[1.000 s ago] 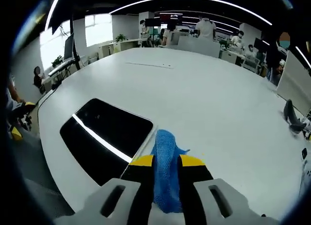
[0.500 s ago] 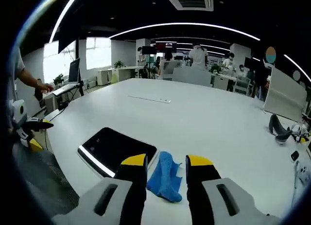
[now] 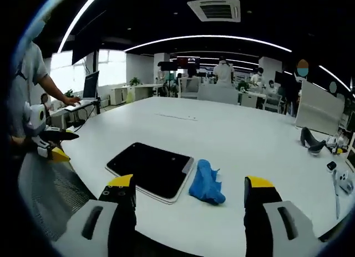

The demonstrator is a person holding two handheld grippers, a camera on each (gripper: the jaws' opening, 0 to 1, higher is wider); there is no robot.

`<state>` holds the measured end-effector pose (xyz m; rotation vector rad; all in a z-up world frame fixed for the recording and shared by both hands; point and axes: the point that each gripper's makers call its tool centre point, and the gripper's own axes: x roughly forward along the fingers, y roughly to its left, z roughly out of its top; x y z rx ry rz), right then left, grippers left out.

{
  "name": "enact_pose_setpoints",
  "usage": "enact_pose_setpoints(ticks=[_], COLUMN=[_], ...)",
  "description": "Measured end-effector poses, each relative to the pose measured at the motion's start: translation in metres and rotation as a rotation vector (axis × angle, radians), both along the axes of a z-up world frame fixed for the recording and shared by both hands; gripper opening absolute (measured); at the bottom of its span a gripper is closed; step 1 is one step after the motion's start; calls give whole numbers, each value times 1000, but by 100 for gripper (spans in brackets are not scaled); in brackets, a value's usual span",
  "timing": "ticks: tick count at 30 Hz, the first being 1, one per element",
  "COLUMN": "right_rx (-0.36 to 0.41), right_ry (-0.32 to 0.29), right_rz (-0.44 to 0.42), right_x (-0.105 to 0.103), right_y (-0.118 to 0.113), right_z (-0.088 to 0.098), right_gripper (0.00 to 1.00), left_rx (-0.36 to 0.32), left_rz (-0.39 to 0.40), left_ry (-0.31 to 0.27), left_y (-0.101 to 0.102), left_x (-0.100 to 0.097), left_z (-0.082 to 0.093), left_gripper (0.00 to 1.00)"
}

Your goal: Wipe the mirror surface with the cleaning cloth until all visible marks leave the cleaned area.

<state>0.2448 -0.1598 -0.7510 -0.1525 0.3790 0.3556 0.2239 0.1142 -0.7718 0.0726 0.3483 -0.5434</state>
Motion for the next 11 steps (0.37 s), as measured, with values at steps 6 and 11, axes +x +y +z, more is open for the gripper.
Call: enact_pose_setpoints(ticks=[6, 11], right_rx=[-8, -65], right_ry=[-21, -24], right_rz=[-42, -31], right_x=[1, -1], right_y=[-2, -3], right_z=[-5, -13], right_gripper=[81, 82], left_rx=[-3, 1], left_rz=[1, 5], left_ry=[0, 0], left_y=[0, 1], left_x=[0, 0], left_z=[0, -1], left_gripper=[78, 79])
